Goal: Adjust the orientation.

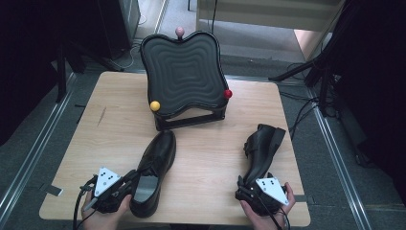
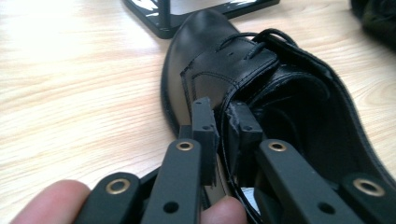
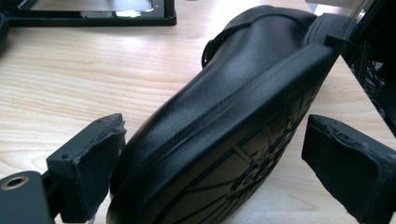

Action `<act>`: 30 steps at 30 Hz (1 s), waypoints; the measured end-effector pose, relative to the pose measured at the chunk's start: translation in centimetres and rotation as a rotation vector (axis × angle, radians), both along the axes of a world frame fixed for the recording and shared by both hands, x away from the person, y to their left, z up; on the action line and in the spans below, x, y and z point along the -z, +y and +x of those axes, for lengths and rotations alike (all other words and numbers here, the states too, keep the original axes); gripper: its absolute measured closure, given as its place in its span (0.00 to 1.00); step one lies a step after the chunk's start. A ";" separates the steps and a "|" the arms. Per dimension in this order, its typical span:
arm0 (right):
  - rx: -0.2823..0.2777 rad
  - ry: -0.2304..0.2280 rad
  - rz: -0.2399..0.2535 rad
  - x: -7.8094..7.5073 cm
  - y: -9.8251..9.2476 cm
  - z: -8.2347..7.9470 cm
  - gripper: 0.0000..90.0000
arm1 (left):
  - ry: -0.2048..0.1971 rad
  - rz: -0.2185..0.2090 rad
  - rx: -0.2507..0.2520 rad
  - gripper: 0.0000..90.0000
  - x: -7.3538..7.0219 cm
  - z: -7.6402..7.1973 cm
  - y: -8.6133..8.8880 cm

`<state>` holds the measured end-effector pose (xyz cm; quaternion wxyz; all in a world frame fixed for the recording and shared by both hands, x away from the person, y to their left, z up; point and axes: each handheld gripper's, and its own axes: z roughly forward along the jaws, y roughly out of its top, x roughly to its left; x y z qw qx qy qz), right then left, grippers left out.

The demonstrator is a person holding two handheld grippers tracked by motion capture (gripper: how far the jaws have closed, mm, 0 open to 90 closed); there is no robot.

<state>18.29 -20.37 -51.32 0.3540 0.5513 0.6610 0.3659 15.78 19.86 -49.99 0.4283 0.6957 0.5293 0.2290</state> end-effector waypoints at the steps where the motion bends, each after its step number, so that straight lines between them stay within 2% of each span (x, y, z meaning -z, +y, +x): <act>1: 0.003 0.009 -0.005 0.1 0.1 0.0 0.08 | -0.003 -0.023 0.004 0.89 0.0 0.0 0.1; 4: 0.011 0.034 -0.032 0.6 0.3 0.2 0.09 | 0.000 -0.143 0.025 0.67 -0.2 0.3 1.0; 7: 0.018 0.041 -0.028 0.8 0.2 0.2 0.09 | -0.033 -0.175 0.020 0.49 -0.5 0.3 2.1; 10: 0.024 0.036 -0.033 0.7 0.2 0.1 0.09 | -0.062 -0.211 0.022 0.43 -0.7 0.3 3.3; 16: 0.035 0.028 -0.036 0.6 -0.1 -0.2 0.09 | -0.101 -0.198 -0.013 0.42 -0.7 0.3 5.1; 17: 0.036 0.029 -0.034 0.6 -0.3 -0.2 0.09 | -0.117 -0.176 -0.036 0.42 -0.5 0.4 5.9; 21: 0.046 0.024 -0.026 0.4 -0.9 -0.6 0.09 | -0.146 -0.139 -0.082 0.45 0.1 0.5 7.7; 25: 0.050 0.018 -0.026 0.3 -1.7 -0.9 0.09 | -0.144 -0.132 -0.128 0.46 1.2 0.9 9.5; 30: 0.069 0.002 -0.007 -0.1 -2.7 -1.2 0.09 | -0.116 -0.131 -0.177 0.44 2.8 1.6 11.3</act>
